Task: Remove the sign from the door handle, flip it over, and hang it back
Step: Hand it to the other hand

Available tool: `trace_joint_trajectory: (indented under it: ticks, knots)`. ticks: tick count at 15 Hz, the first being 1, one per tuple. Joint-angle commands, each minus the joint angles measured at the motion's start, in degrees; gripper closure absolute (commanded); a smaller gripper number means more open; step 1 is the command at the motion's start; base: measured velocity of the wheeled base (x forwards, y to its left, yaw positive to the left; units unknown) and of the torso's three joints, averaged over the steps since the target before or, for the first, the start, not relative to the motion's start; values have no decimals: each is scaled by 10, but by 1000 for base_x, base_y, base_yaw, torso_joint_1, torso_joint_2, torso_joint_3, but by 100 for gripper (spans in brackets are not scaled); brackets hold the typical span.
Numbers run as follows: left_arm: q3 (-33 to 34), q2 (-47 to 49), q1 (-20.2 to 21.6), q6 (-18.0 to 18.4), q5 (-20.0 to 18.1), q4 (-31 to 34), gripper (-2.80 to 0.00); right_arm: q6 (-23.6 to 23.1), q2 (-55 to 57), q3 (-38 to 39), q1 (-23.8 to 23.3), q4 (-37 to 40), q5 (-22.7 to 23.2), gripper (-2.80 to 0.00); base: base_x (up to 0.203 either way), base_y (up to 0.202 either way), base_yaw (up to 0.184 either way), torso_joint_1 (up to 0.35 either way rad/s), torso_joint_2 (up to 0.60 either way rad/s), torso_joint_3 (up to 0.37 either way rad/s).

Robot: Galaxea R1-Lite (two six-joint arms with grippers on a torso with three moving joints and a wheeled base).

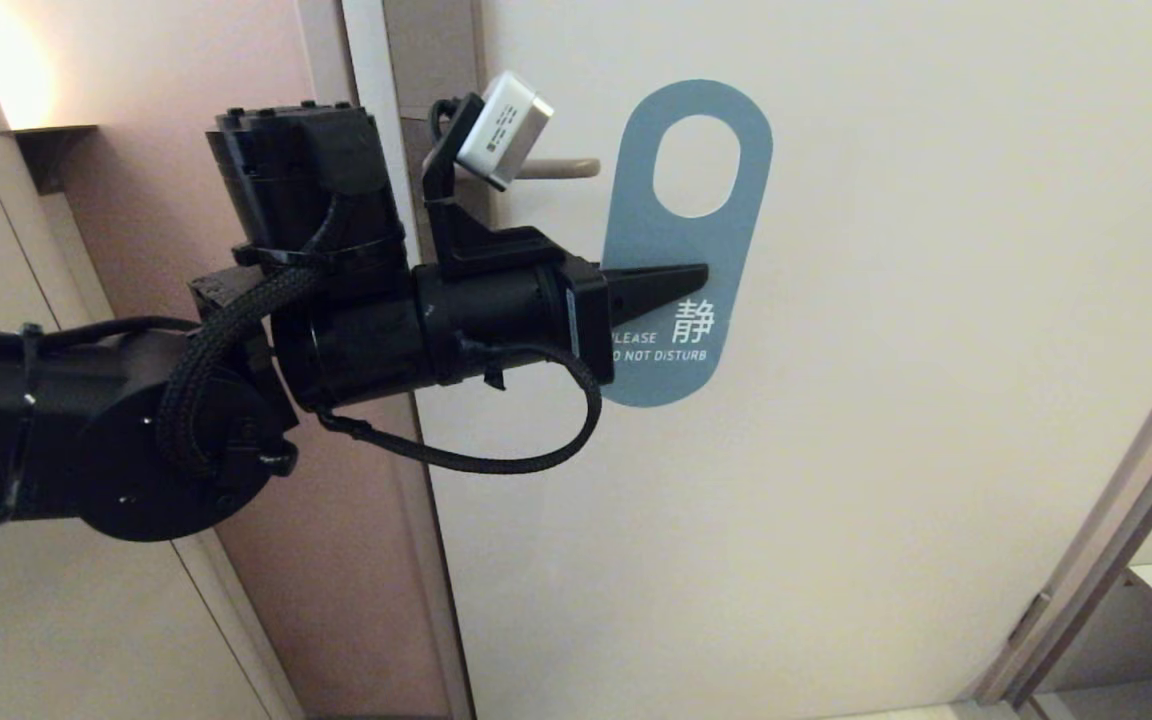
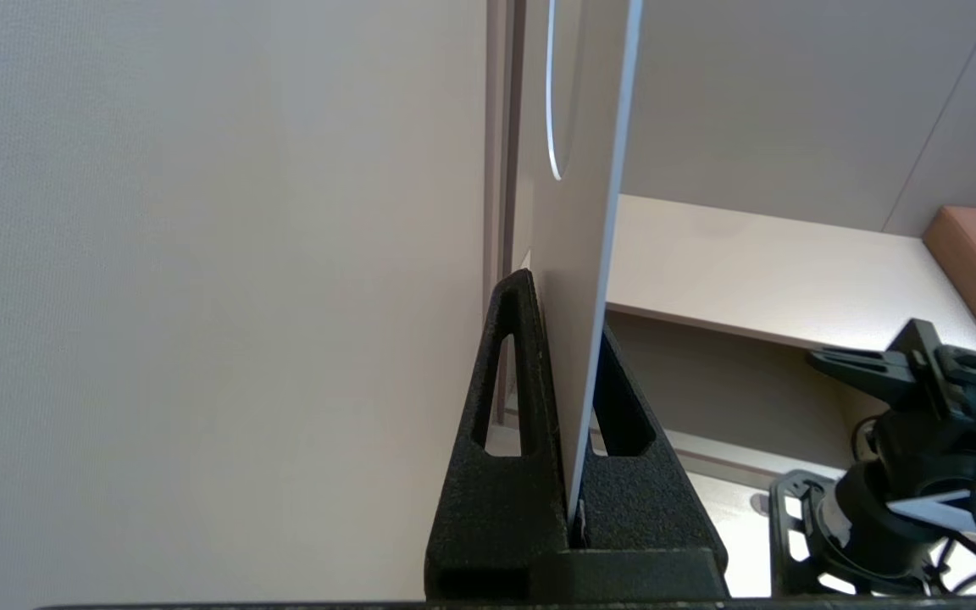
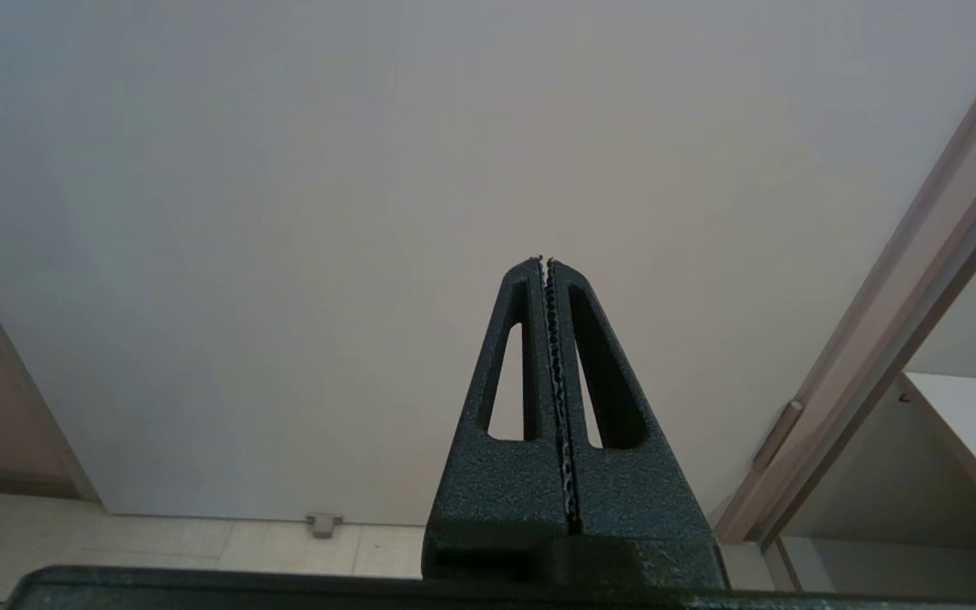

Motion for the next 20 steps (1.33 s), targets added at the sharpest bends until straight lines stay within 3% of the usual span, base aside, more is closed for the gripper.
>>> trace_joint_trajectory:
  ticks: [1,11,14,20]
  knots:
    - [15,-21,0,-1,-2,-2,0,0,0,0,0,0,0,0,0,0,0,0,0,0]
    - [85,-46,1,2,-5,-6,0,-28,0,-2,0,-1,5,0,0,0,0,0,0,0]
    - [104,-61,-4,0,-51,-6,0,-28,1,-29,0,6,12,0,0,0,0,0,0,0]
    - [94,-54,-3,-1,-74,-7,0,-29,122,-134,7,25,62,0,0,0,0,0,0,0]
